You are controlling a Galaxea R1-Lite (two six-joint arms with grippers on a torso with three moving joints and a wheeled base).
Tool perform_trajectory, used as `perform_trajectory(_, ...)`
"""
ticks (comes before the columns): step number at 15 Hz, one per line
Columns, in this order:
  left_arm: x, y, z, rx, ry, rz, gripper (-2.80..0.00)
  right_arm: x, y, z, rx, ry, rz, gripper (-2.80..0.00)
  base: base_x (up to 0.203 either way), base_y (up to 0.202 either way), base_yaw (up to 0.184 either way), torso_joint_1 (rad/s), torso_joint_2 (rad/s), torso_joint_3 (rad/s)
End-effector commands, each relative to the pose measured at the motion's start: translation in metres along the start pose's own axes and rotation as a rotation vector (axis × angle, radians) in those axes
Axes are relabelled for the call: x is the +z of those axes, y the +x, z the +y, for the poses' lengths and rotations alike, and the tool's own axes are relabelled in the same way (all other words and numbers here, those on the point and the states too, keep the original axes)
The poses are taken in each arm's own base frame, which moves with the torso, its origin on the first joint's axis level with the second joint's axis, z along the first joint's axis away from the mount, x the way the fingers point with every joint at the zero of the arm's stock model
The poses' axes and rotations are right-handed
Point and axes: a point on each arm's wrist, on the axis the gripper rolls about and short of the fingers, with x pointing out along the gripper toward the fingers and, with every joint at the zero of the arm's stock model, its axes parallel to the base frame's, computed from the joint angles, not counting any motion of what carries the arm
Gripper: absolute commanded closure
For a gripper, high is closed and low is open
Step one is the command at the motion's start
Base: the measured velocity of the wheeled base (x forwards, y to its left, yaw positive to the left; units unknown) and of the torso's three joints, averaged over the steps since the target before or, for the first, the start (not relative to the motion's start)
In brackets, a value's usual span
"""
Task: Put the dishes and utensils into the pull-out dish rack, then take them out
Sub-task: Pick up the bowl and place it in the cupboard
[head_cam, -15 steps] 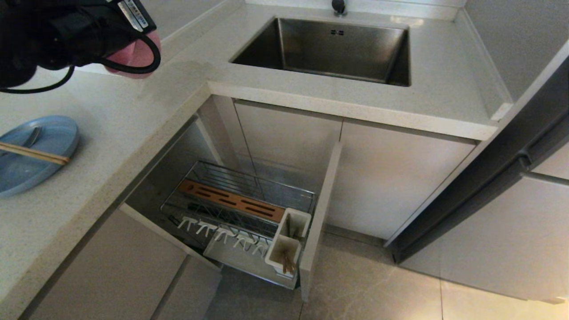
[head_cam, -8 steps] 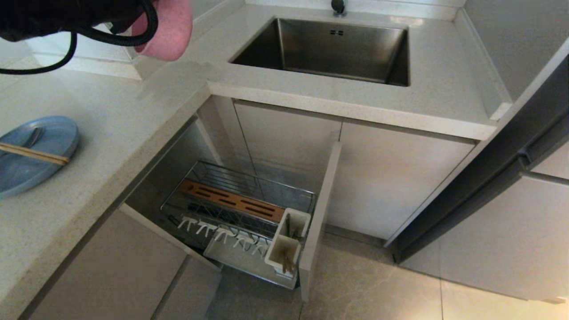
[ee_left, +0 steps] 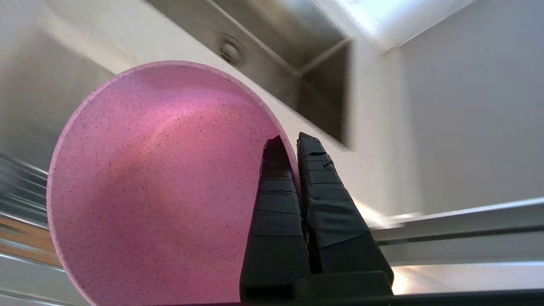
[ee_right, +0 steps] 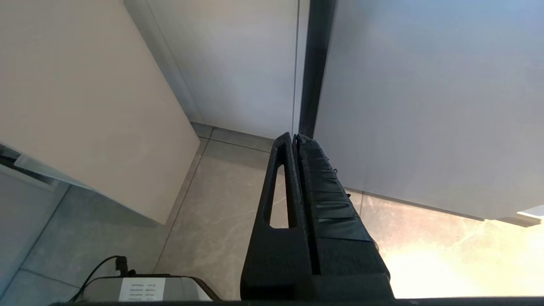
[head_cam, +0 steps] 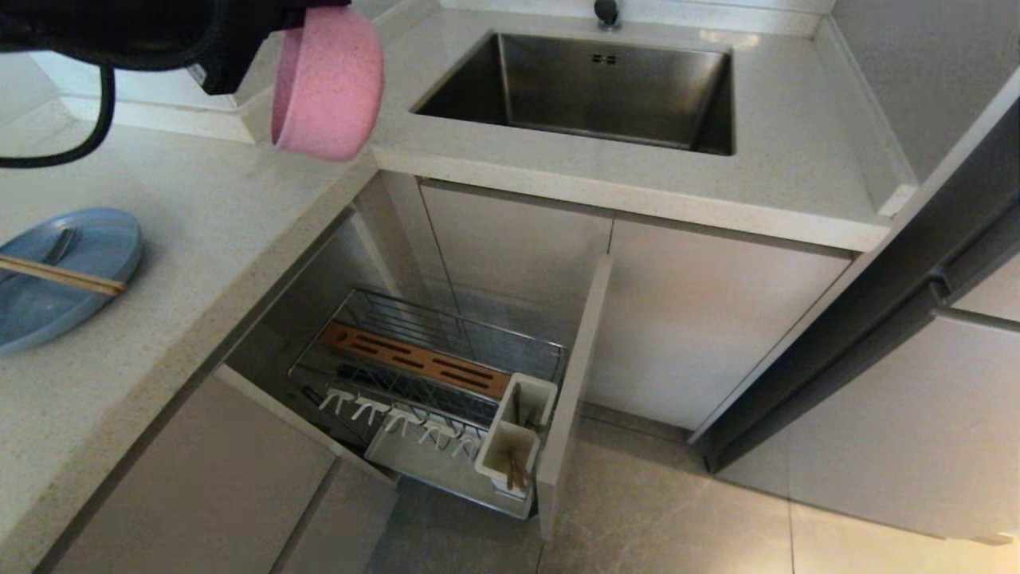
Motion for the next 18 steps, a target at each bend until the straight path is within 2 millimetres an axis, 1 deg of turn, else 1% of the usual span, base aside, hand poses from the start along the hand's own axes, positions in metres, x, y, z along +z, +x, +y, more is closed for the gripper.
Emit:
perform_trajectory(1,-0.005,0.0,-0.004,-0.023,-0.184,0.008,0.0,0.0,0.0,0.0,0.0,0.0,-0.001,0.0,0.0,0.0,0.0,0.0,0.0,0.0)
perform_trajectory(3,-0.009,0.013,-0.005,-0.05,-0.33,-0.03,0.0,0.0,0.0,0.0,0.0,0.0,-0.001,0.0,0.0,0.0,0.0,0.0,0.0,0.0)
perform_trajectory(5,-0.019,0.023,-0.002,-0.037,-0.373,-0.055,0.0,0.0,0.0,0.0,0.0,0.0,-0.001,0.0,0.0,0.0,0.0,0.0,0.0,0.0)
perform_trajectory(7,-0.033,0.036,0.012,0.019,-0.435,-0.078,0.0,0.0,0.0,0.0,0.0,0.0,-0.001,0.0,0.0,0.0,0.0,0.0,0.0,0.0)
perform_trajectory(8,-0.036,0.043,0.021,0.037,-0.477,-0.105,0.0,0.0,0.0,0.0,0.0,0.0,-0.001,0.0,0.0,0.0,0.0,0.0,0.0,0.0)
perform_trajectory(12,-0.04,0.074,0.054,0.04,-0.6,-0.246,0.0,0.0,0.0,0.0,0.0,0.0,-0.001,0.0,0.0,0.0,0.0,0.0,0.0,0.0)
perform_trajectory(14,-0.042,0.089,0.07,0.059,-0.675,-0.285,0.0,0.0,0.0,0.0,0.0,0.0,-0.001,0.0,0.0,0.0,0.0,0.0,0.0,0.0)
perform_trajectory(18,-0.059,0.116,0.085,0.092,-0.801,-0.266,0.0,0.0,0.0,0.0,0.0,0.0,-0.001,0.0,0.0,0.0,0.0,0.0,0.0,0.0)
